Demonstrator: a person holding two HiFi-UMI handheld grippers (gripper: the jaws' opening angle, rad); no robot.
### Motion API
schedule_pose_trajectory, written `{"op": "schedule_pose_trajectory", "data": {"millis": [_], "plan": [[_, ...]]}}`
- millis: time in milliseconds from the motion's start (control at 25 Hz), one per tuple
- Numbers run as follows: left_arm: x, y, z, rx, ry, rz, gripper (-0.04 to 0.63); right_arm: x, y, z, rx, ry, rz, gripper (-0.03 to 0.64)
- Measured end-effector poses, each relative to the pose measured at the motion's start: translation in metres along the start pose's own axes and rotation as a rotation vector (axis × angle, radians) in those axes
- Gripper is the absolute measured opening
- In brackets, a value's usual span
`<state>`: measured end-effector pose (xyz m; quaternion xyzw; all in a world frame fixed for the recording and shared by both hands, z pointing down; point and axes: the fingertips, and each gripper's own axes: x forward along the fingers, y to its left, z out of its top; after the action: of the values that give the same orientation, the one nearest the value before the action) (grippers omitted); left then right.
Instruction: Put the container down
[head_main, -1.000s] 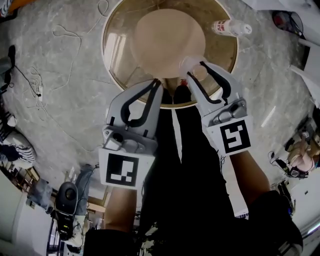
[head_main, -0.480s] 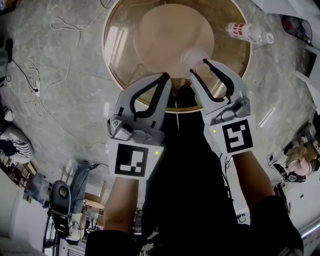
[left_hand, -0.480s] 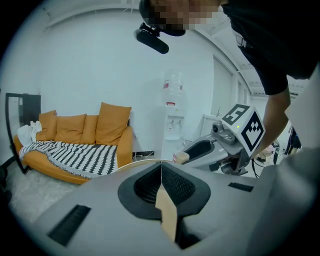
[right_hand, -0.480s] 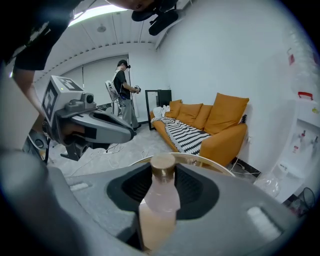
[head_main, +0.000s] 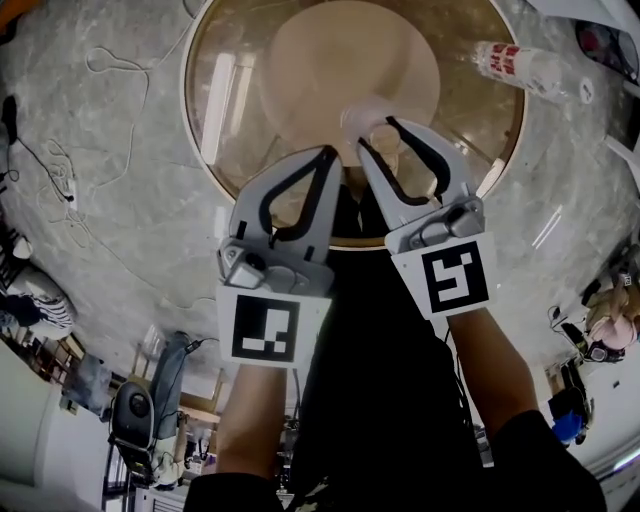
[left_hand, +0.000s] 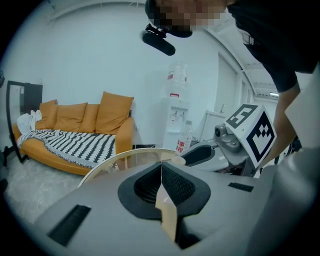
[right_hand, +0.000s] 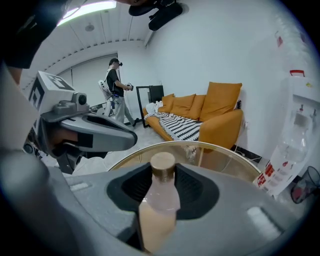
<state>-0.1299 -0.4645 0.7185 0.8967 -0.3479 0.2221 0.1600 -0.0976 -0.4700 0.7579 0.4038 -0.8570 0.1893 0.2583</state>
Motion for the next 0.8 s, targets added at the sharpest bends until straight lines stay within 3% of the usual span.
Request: {"op": "schedule_pose_trajectory", "data": {"millis": [440, 800], "plan": [[0.019, 0.019, -0.041, -0.045, -0.025, 0.046, 0.015, 0.043, -0.008, -0.032, -0.055, 0.016, 0.000, 0.133], [0.030, 0.024, -0.052, -0.046, -0.015, 0.032, 0.015, 0.058, -0.011, -0.041, -0.088, 0.023, 0.017, 0.135]]}}
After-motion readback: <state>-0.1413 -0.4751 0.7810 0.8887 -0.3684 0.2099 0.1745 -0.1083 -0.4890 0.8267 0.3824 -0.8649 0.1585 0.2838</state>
